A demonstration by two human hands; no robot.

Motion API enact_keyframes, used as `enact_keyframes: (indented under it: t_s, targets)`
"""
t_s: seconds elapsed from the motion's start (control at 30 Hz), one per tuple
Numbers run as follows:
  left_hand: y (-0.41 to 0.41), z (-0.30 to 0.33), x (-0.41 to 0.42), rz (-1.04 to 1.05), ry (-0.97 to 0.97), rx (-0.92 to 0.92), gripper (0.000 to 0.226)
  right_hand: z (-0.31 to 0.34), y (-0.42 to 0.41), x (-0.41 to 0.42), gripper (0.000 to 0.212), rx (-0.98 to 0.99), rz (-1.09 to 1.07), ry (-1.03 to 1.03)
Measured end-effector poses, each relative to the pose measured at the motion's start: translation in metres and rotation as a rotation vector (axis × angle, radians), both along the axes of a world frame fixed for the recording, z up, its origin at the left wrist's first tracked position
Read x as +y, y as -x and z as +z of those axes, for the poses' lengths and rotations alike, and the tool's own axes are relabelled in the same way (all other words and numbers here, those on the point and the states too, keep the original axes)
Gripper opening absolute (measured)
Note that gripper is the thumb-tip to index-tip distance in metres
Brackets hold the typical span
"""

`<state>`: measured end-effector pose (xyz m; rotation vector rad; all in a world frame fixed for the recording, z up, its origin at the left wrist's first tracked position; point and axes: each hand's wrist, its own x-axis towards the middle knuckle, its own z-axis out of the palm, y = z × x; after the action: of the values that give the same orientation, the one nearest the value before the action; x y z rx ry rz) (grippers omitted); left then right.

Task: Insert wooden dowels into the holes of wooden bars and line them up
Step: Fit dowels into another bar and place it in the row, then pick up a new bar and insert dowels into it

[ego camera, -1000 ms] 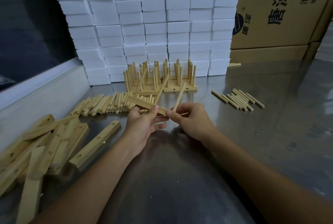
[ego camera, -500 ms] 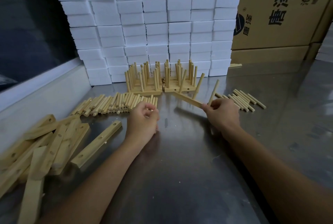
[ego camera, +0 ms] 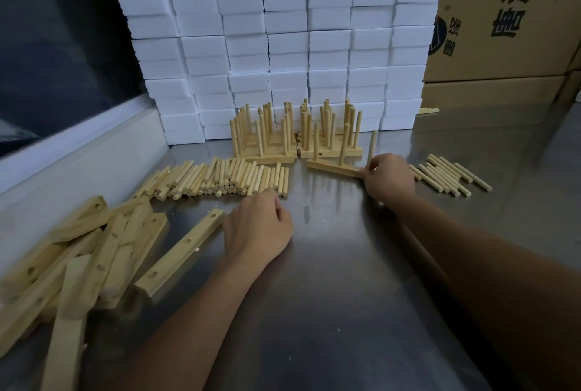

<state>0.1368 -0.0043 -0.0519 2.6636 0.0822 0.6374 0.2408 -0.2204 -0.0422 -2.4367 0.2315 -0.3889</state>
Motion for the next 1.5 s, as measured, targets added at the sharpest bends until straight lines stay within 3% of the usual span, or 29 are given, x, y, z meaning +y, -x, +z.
enact_keyframes:
  t_s: [0.2, 0.43, 0.67, 0.8, 0.93, 1.07, 1.33, 1.43, 1.5]
  targets:
    - [-0.005, -0.001, 0.001, 0.014, 0.034, 0.025, 0.009, 0.004, -0.029, 0.009, 0.03, -0.036, -0.035, 0.016]
    - [-0.009, -0.002, 0.001, 0.03, 0.059, 0.052, 0.009, 0.009, -0.045, 0.012, 0.018, -0.009, -0.057, -0.003]
    - [-0.007, -0.002, 0.001, 0.027, 0.055, 0.049, 0.007, 0.011, -0.045, 0.018, 0.033, 0.029, -0.099, 0.071]
    - [-0.008, -0.002, 0.001, 0.034, 0.053, 0.051, 0.008, 0.007, -0.033, 0.027, 0.024, 0.044, -0.032, 0.213]
    - [-0.009, -0.002, 0.001, 0.039, 0.047, 0.056, 0.007, 0.0, -0.015, 0.029, 0.034, 0.056, 0.072, 0.352]
    - [-0.006, -0.002, 0.001, 0.036, 0.015, 0.053, 0.007, -0.004, 0.008, 0.029, 0.026, 0.054, 0.164, 0.311]
    - [0.009, 0.004, 0.003, 0.032, -0.07, -0.056, 0.01, -0.01, 0.063, 0.011, 0.029, -0.016, 0.239, 0.25]
    - [0.012, 0.013, 0.011, 0.191, -0.278, -0.06, 0.02, -0.009, 0.069, 0.007, 0.028, -0.018, 0.26, 0.171]
    - [0.012, 0.021, 0.02, 0.336, -0.338, 0.077, 0.041, -0.009, 0.071, 0.004, 0.026, -0.02, 0.262, 0.104]
